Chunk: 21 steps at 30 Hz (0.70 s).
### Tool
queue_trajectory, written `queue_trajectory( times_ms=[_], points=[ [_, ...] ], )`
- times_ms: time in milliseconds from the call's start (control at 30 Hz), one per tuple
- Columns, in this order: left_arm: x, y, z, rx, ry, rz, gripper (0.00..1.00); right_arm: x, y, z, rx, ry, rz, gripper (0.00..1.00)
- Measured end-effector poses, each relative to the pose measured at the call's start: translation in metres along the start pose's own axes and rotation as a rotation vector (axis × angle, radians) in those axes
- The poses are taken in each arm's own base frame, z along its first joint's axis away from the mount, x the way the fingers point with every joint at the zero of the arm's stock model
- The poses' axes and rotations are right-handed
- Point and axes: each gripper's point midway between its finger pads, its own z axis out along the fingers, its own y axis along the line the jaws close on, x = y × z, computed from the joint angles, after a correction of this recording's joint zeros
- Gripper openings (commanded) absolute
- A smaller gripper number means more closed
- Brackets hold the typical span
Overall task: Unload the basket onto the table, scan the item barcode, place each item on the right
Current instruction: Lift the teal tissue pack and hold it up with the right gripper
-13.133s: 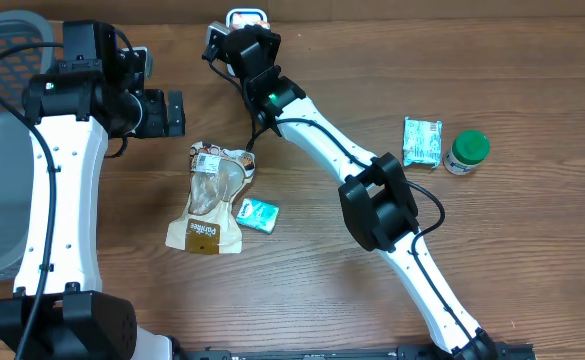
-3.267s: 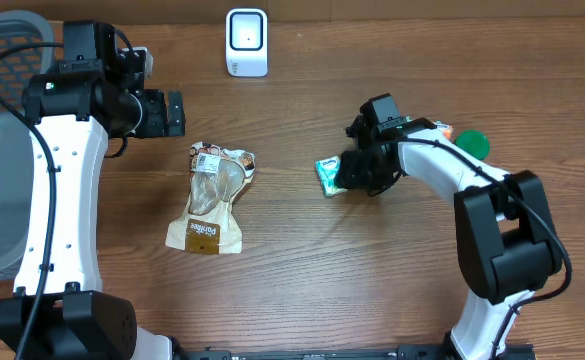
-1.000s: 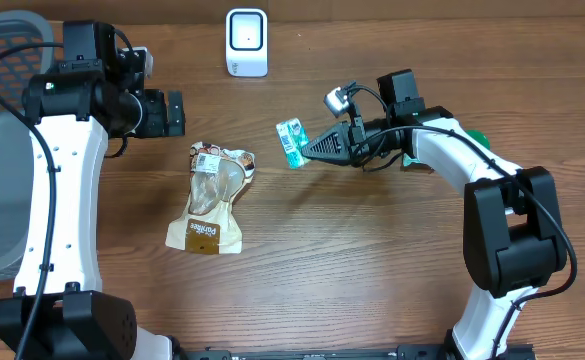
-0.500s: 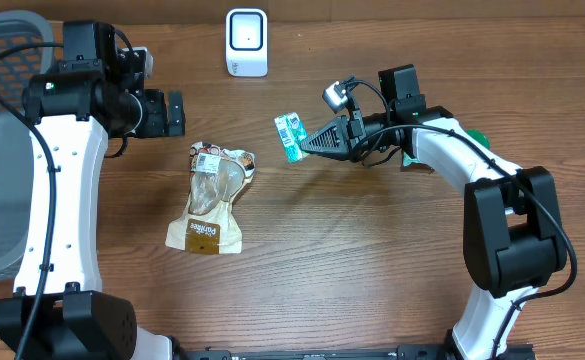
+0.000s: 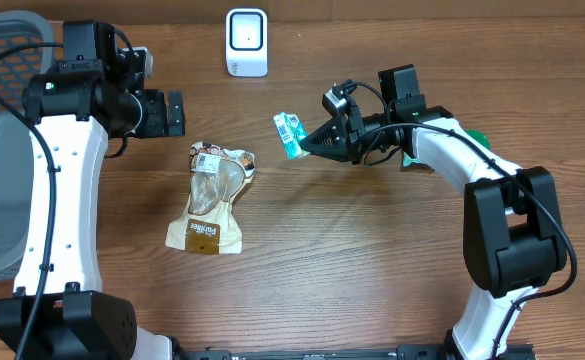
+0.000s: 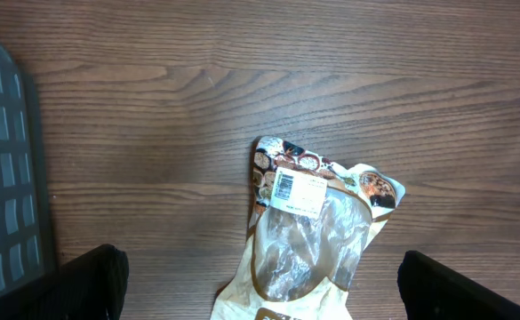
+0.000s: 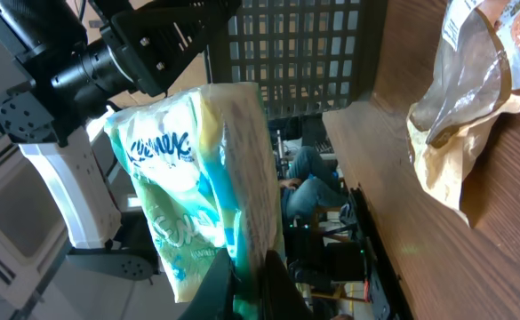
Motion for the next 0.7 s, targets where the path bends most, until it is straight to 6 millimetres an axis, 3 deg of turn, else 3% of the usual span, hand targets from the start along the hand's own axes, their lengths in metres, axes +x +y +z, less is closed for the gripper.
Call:
queue_trajectory(
  times_ms=[167,367,700],
  points=[
    [0.0,0.0,0.0,0.0,0.0,0.0,1.0,-0.005,-0.009,0.0,0.051,-0.033,0.026,0.04],
    [0.0,0.0,0.0,0.0,0.0,0.0,1.0,-0.007,-0.034,-0.001,0.17,-0.09,0.114,0.04],
    [0.0,0.0,0.0,0.0,0.0,0.0,0.99,0.015,-0.082,-0.01,0.5,-0.123,0.277,0.04]
  ],
)
